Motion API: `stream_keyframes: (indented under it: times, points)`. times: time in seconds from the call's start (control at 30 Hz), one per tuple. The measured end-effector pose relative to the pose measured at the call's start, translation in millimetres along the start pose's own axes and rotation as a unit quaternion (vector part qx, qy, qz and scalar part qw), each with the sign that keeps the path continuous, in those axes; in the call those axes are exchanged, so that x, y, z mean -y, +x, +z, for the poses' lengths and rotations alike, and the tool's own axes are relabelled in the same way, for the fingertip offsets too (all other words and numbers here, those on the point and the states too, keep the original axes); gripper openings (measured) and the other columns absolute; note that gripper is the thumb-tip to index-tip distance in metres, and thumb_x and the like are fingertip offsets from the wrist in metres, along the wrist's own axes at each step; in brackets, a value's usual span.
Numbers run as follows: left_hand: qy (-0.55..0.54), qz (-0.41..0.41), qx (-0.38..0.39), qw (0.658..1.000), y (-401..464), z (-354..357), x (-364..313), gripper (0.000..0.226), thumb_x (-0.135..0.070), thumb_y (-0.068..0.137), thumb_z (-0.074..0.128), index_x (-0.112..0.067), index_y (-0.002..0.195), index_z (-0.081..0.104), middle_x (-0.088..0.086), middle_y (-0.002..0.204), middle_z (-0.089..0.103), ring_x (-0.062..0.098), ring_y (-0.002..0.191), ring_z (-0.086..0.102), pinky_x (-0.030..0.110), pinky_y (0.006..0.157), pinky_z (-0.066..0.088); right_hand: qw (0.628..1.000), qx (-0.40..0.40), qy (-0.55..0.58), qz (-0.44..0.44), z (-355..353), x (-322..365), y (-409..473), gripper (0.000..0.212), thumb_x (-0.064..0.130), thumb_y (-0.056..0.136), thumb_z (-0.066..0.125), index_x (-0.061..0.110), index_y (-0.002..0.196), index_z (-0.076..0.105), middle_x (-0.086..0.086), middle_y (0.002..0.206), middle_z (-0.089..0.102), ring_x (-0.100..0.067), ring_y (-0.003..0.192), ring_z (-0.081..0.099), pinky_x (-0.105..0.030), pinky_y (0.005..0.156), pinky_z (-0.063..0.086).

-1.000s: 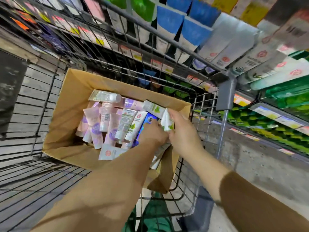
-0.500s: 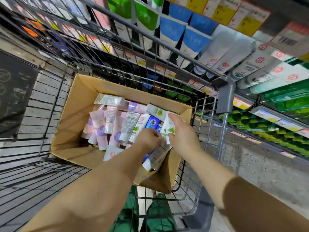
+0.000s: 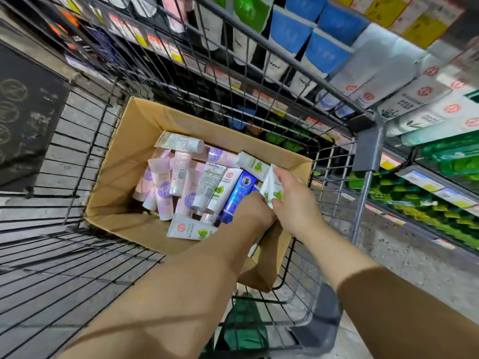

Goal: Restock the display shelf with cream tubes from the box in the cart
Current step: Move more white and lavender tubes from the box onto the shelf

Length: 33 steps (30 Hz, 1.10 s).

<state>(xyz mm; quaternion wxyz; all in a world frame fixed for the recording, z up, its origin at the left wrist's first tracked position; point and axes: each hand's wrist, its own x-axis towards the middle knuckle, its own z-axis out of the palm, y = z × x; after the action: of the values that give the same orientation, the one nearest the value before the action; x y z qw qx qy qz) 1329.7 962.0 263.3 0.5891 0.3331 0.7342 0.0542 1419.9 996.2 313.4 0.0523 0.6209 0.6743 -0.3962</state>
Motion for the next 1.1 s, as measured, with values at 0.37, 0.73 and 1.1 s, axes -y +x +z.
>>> stream_keyframes:
  times: [0.37,0.73,1.1]
  points:
    - [-0.22,-0.022,0.027,0.975,-17.0,-27.1,20.0,0.024,-0.018,0.074,0.076,-0.017,0.06,0.057,0.008,0.064,0.057,0.021,0.061,0.05,0.032,0.061,0.042,0.999,-0.026,0.02,0.024,-0.5,5.3,-1.0,0.063,0.01,0.086,0.064,0.019,0.143,0.039,-0.01,0.133,0.054,-0.027,0.122,0.051,-0.037,0.101,0.043]
    - [-0.334,0.073,0.053,0.938,-21.8,-43.1,34.1,0.035,0.003,0.076,0.075,-0.013,0.107,0.069,0.005,0.099,0.069,0.01,0.08,0.064,0.013,0.066,0.052,0.974,0.033,0.197,0.112,-25.7,14.4,14.9,0.062,0.01,0.079,0.077,0.012,0.132,0.045,0.001,0.096,0.068,-0.01,0.082,0.063,-0.024,0.067,0.053]
    - [-0.134,0.022,-0.027,0.99,5.4,-27.7,39.5,0.048,-0.022,0.078,0.079,-0.006,0.119,0.058,0.005,0.11,0.061,0.016,0.095,0.053,0.026,0.085,0.046,0.982,-0.008,0.179,0.064,-33.8,7.5,24.7,0.027,0.027,0.085,0.072,0.017,0.103,0.056,-0.001,0.104,0.064,-0.018,0.089,0.063,-0.037,0.075,0.054]
